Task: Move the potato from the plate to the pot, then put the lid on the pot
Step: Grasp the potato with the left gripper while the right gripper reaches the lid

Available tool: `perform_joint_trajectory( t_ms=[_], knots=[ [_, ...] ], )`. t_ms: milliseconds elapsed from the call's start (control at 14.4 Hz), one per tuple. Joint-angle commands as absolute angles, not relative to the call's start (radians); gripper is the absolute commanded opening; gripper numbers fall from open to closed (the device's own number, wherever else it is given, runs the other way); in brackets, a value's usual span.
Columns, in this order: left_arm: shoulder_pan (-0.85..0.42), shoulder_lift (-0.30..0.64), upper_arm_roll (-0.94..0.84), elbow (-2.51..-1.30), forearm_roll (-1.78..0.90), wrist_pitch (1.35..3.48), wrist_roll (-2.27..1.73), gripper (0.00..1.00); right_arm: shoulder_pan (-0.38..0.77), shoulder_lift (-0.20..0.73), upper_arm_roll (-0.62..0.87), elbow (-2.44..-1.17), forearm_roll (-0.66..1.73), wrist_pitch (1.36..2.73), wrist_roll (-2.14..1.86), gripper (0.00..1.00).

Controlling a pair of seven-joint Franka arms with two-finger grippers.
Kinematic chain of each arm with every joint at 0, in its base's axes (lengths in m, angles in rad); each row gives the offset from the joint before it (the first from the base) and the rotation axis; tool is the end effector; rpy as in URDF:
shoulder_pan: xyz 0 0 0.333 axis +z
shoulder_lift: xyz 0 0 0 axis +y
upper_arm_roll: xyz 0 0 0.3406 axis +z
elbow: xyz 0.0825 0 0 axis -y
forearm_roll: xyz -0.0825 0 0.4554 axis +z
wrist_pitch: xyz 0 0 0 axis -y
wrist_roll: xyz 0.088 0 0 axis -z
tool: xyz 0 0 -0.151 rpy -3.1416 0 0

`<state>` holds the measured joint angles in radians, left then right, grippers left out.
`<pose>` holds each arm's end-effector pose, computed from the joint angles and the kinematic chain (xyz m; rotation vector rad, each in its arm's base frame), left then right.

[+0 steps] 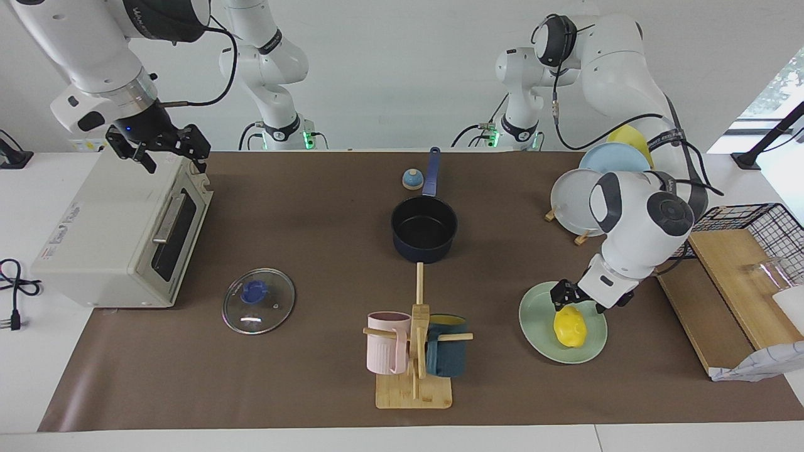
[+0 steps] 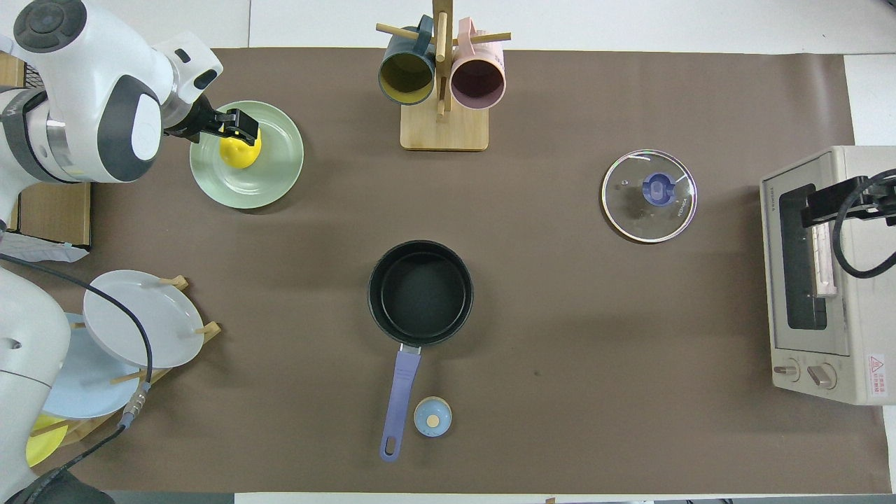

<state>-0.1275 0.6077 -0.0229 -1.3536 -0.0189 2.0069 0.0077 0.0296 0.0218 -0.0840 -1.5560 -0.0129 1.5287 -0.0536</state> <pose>0.8006 -0.1200 0.3218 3.0991 -0.2268 0.0675 0.6253 -0.0356 0.5960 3.1286 -0.0016 -0.0778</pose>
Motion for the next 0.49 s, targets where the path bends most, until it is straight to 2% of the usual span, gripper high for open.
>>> perform_joint_trajectory(
  t_ms=[0, 139, 417],
  knots=[
    [-0.135, 0.649, -0.014, -1.316, 0.012, 2.039, 0.018, 1.0, 0.057, 0.043, -0.081, -1.606, 0.0, 1.617, -0.072, 1.0],
    [-0.138, 0.649, -0.014, -1.322, 0.014, 2.062, 0.018, 1.0, 0.069, 0.102, -0.08, -1.617, 0.002, 1.693, -0.072, 1.0],
    [-0.138, 0.647, -0.011, -1.359, 0.017, 2.115, 0.017, 1.0, 0.074, 0.219, -0.075, -1.722, 0.021, 1.983, -0.072, 1.0]
  ],
)
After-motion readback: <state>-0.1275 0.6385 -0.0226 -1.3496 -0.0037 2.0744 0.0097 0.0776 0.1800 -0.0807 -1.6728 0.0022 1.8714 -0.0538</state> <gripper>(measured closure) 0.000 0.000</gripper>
